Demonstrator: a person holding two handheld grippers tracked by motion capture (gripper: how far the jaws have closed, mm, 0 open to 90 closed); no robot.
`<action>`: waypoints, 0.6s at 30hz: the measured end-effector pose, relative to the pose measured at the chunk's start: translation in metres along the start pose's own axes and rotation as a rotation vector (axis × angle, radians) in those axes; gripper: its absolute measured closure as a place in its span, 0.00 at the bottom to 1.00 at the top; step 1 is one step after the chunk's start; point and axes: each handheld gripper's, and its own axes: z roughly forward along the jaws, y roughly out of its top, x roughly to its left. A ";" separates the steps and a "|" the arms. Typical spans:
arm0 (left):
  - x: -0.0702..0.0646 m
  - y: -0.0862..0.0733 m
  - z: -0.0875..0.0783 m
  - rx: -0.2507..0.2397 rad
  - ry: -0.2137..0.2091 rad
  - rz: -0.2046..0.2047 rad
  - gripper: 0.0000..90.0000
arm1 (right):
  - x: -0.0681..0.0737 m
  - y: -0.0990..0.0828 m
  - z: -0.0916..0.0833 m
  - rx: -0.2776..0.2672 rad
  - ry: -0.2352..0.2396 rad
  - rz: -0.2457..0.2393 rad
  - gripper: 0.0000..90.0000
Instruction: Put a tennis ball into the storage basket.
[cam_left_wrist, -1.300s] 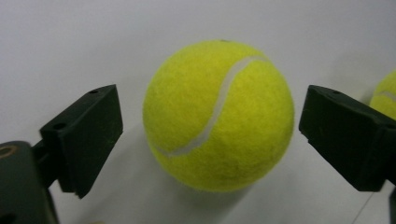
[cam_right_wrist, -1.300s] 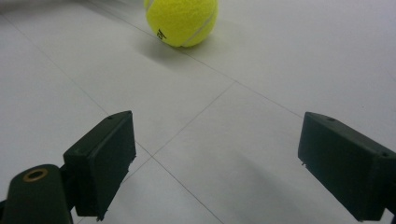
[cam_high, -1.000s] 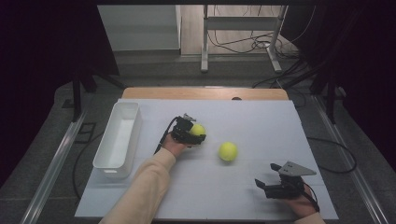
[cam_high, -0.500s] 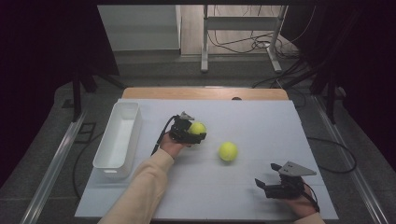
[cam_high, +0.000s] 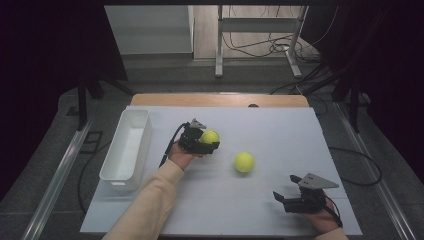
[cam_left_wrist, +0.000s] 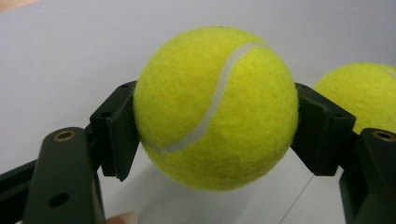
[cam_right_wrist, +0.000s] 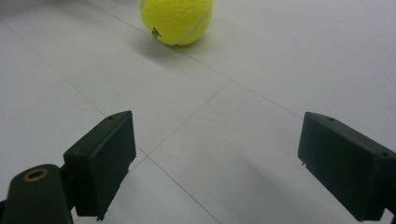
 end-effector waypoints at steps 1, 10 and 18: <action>-0.001 0.000 -0.002 -0.005 0.001 0.002 0.29 | 0.000 0.000 0.000 0.000 0.000 0.000 0.13; -0.002 0.001 -0.012 -0.018 0.003 0.016 0.29 | 0.000 0.000 0.000 -0.002 0.002 -0.001 0.13; -0.003 0.002 -0.020 -0.033 0.006 0.020 0.29 | 0.000 0.000 0.000 -0.001 -0.002 -0.002 0.13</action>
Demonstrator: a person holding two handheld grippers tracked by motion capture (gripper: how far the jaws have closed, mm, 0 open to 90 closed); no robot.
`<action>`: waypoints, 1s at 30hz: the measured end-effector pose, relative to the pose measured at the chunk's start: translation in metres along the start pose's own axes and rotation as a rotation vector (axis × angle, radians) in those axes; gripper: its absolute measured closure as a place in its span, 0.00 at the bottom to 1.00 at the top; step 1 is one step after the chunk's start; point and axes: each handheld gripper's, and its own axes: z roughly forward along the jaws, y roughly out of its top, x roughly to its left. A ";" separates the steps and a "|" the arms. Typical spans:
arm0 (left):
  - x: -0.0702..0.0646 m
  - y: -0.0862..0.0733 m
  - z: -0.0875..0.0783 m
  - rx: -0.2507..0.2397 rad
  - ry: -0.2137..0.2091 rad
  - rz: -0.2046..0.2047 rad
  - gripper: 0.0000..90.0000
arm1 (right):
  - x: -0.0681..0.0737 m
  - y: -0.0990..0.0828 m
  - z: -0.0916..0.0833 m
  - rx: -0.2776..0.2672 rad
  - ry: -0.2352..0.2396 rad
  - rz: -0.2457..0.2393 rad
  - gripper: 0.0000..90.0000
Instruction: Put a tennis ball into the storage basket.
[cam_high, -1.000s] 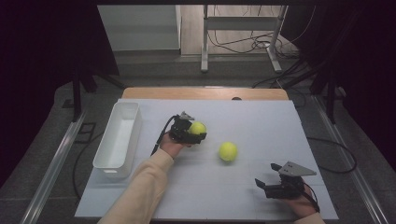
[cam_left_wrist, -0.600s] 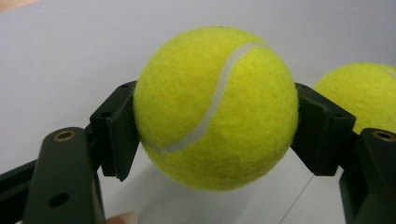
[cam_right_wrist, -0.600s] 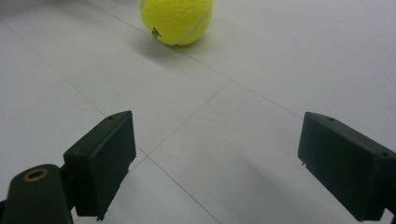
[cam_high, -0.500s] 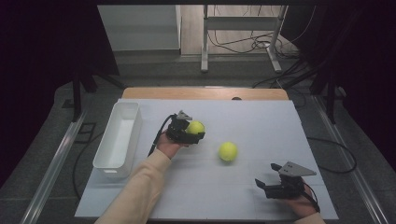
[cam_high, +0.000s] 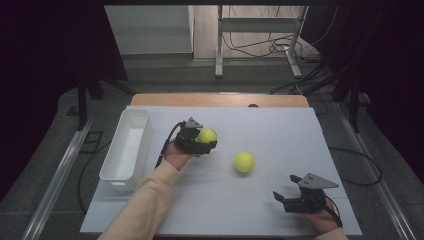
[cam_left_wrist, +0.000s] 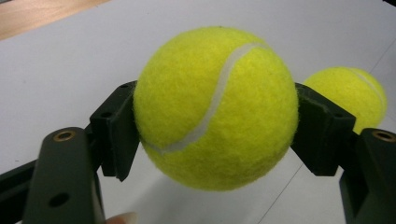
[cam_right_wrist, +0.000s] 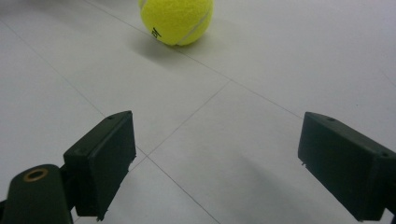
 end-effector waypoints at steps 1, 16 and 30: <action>0.000 0.000 -0.001 -0.003 -0.002 0.000 0.29 | 0.000 0.000 0.000 0.000 0.000 -0.001 0.13; -0.007 0.006 -0.018 -0.051 -0.016 0.011 0.29 | 0.000 0.000 0.000 0.000 -0.003 0.001 0.13; -0.003 0.013 -0.036 -0.092 -0.020 0.007 0.29 | 0.000 0.000 0.000 0.000 -0.004 -0.001 0.13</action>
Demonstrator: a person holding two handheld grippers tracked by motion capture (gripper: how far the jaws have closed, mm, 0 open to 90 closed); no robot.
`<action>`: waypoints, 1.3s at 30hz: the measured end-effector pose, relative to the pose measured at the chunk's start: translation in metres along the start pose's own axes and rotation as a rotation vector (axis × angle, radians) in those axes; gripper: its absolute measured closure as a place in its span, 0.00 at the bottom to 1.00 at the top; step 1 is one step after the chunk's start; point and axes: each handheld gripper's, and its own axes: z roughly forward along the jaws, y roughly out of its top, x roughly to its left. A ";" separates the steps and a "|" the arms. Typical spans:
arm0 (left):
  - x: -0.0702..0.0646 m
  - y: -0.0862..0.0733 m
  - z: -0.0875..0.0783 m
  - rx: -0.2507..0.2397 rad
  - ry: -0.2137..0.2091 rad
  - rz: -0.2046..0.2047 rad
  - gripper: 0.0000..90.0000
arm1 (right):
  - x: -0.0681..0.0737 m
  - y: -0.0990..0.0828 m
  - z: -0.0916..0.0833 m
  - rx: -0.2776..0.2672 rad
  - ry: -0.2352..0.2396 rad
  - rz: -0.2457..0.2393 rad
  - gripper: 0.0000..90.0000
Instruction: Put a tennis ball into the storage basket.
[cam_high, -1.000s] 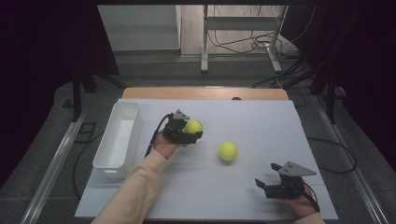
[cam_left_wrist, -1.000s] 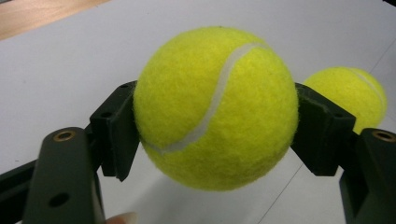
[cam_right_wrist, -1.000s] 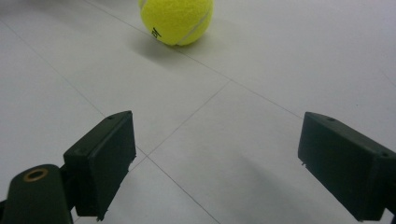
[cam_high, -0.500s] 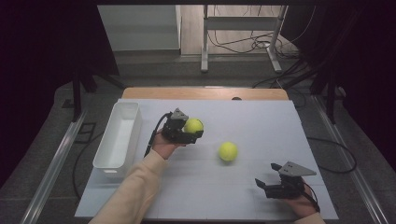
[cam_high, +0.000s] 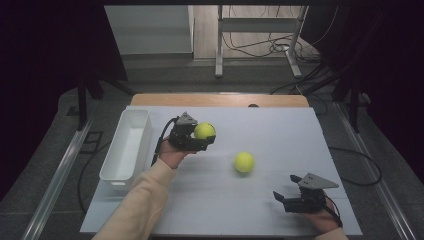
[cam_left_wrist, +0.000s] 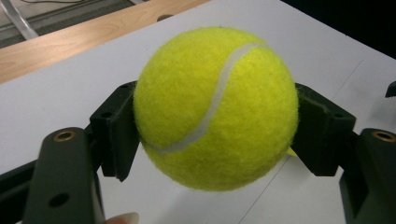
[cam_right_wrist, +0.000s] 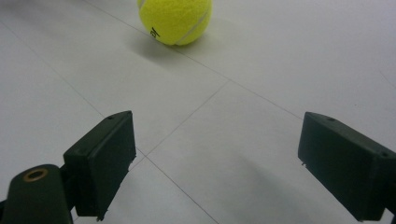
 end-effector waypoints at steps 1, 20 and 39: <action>0.000 0.000 0.000 0.000 0.000 0.000 0.29 | 0.000 0.000 0.000 0.000 0.000 0.000 0.13; 0.005 0.008 -0.013 -0.025 0.016 0.000 0.29 | 0.000 0.000 0.000 -0.003 -0.004 0.001 0.13; 0.010 0.014 -0.022 -0.042 0.044 0.000 0.29 | 0.000 0.000 0.000 -0.005 -0.004 0.001 0.13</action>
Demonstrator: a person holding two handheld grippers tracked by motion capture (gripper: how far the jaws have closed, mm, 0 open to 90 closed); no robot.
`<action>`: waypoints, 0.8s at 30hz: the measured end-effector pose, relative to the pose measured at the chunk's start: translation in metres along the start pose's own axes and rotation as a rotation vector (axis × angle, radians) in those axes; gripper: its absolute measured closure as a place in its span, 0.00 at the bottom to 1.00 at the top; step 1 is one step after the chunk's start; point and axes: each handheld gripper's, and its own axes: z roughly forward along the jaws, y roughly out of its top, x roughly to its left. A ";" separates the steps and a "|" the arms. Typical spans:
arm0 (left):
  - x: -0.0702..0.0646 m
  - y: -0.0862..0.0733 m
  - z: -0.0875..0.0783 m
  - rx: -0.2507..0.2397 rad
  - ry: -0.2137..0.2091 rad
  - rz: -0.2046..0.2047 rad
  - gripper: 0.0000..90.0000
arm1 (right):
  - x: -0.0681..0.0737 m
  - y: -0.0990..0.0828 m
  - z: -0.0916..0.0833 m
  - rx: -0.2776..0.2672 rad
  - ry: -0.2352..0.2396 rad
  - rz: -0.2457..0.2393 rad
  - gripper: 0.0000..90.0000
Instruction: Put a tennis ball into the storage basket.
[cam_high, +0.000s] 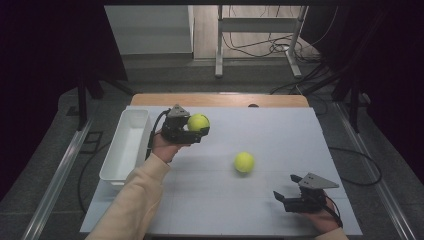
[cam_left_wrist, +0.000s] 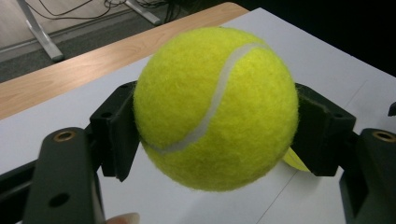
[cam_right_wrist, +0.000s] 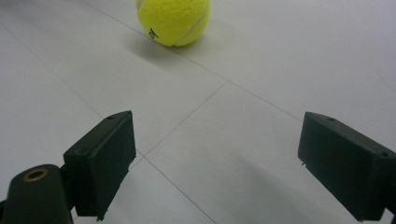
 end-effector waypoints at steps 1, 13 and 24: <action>0.000 0.000 0.000 -0.001 0.002 0.001 0.29 | 0.000 0.000 0.000 0.000 0.000 0.000 0.13; 0.007 0.004 -0.005 -0.008 0.019 -0.006 0.29 | 0.000 0.000 0.000 0.003 -0.003 -0.001 0.13; 0.019 0.006 -0.011 -0.017 0.042 -0.039 0.29 | 0.000 0.000 0.000 0.003 -0.003 -0.001 0.13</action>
